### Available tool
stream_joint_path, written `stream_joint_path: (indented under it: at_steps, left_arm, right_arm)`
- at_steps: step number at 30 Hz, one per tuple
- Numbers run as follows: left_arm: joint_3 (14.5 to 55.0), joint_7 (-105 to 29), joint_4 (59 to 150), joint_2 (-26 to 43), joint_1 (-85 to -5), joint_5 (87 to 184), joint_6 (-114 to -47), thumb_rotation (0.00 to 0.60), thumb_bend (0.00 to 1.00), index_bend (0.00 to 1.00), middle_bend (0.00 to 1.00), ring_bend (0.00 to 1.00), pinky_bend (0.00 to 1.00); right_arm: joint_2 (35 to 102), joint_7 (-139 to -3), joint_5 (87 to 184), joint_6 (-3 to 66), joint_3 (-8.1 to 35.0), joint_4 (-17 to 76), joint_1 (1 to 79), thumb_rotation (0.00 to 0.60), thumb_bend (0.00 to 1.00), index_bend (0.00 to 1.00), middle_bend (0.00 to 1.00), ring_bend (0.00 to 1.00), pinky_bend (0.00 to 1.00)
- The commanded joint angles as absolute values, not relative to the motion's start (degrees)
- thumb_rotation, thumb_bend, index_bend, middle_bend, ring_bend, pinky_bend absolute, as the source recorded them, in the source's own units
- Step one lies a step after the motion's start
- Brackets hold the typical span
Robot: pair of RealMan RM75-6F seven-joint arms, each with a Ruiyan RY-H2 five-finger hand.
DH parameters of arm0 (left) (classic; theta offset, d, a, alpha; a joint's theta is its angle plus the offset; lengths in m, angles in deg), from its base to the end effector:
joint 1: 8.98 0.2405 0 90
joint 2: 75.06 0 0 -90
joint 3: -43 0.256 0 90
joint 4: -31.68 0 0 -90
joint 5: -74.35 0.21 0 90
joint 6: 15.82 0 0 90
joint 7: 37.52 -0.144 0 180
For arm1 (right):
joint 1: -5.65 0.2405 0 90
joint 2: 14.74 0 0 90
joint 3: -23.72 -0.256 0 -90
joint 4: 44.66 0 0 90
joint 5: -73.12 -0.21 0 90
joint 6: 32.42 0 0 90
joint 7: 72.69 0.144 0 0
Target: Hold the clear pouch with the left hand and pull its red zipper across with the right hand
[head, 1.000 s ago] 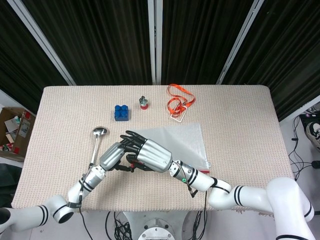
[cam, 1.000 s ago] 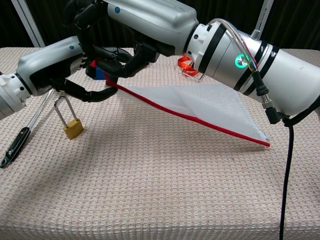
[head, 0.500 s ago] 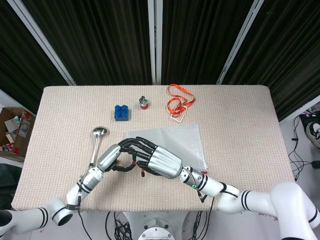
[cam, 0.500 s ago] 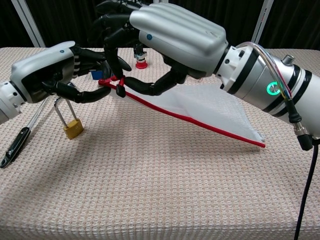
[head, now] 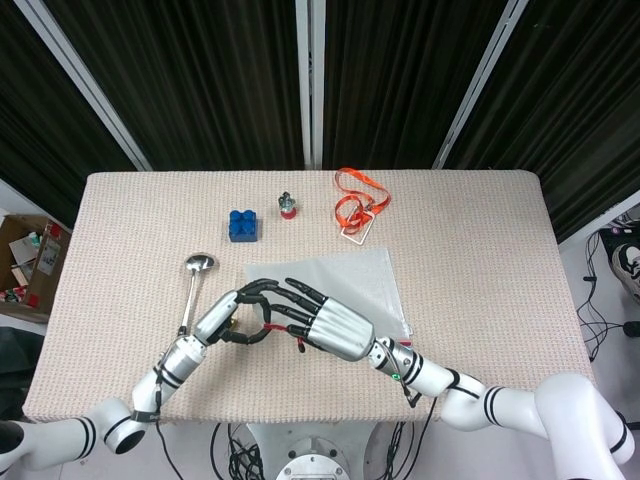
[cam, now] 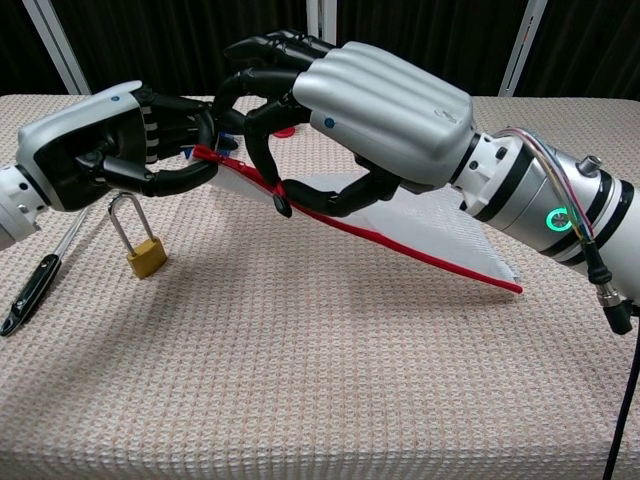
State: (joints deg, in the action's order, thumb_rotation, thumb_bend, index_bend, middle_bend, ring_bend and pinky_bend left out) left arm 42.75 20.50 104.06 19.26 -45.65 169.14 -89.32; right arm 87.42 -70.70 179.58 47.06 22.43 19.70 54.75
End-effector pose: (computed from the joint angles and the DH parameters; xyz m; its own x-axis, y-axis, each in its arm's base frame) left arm -0.1593 0.2915 -0.0250 -0.4264 0.5887 0.6867 0.6931 -0.2752 0.6663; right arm -0.0683 -0.2941 -0.0495 0.2859 0.0780 0.9551 -0.4146 -0.8885 0.1966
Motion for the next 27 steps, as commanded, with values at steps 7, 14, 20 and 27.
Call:
stream_joint_path:
  at_steps: [7,14,20,27]
  left_arm:
    - [42.54,25.12,104.41,19.43,-45.67,168.41,-89.15,0.600,0.45,0.71,0.26,0.13,0.14]
    - [42.34,29.27,104.08,19.34,-45.53,167.98,-89.32,0.600,0.46,0.72,0.26,0.13,0.14]
    - [41.95,32.06,103.79,19.24,-45.44,167.56,-89.45,0.600,0.46,0.72,0.27,0.13,0.14]
    - [41.56,31.95,102.69,19.16,-44.73,166.40,-89.43,0.600,0.46,0.72,0.26,0.13,0.14]
  right_arm:
    - [88.27,-69.36,178.75,46.83,22.03,18.59,54.49,0.600,0.48,0.84,0.19,0.00,0.00]
    - [87.86,-69.15,178.45,47.03,22.55,18.39,53.56,0.600,0.48,0.84,0.19,0.00,0.00]
    - [87.19,-69.13,178.52,47.46,23.07,18.54,52.73,0.600,0.48,0.84,0.19,0.00,0.00]
    - [83.71,-70.96,179.38,49.81,25.61,19.91,49.39,0.600,0.48,0.84,0.19,0.00,0.00]
